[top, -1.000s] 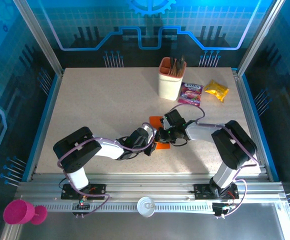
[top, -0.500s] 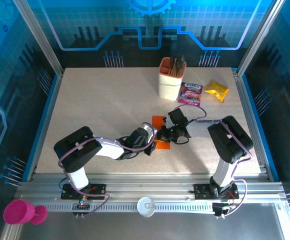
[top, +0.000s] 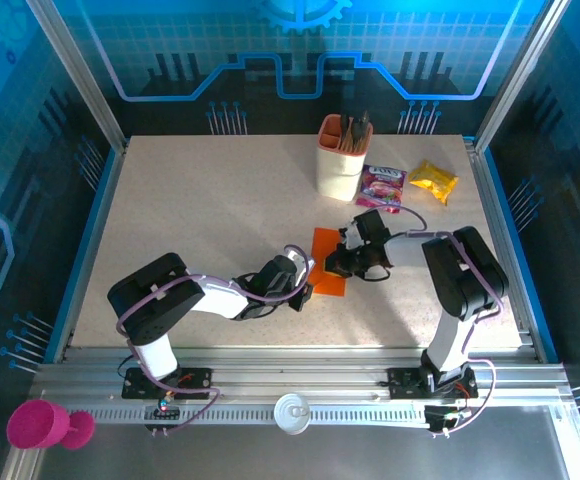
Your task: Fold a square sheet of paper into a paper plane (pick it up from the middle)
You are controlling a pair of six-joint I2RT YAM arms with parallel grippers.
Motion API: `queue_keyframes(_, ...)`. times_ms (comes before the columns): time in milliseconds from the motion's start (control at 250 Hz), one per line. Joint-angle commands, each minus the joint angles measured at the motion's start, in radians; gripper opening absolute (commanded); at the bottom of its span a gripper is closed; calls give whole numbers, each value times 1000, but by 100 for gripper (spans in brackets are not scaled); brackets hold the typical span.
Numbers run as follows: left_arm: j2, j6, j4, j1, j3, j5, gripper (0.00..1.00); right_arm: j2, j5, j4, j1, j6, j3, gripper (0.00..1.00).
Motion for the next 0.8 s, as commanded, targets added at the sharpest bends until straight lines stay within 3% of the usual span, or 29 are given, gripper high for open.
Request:
queue_keyframes(0,45,6,-113,0,-34,2,0,48,121,-33,-90,-43,1,0)
queue_keyframes(192,27,-7,-111,0,-34,5,0,84,89,-36,-117,-60,0,0)
queue_keyframes(372,-96,-40,-115,0,-51,8,0,88,68,-19,-95,-73,-36,0)
queue_keyframes(547,-150,-13,-158,0,13,32,0,100,64,-9,-24,-72,-54,0)
queue_keyframes(795,-70,22,-173,0,94,67,0,81,70,30,77,-24,-87,0)
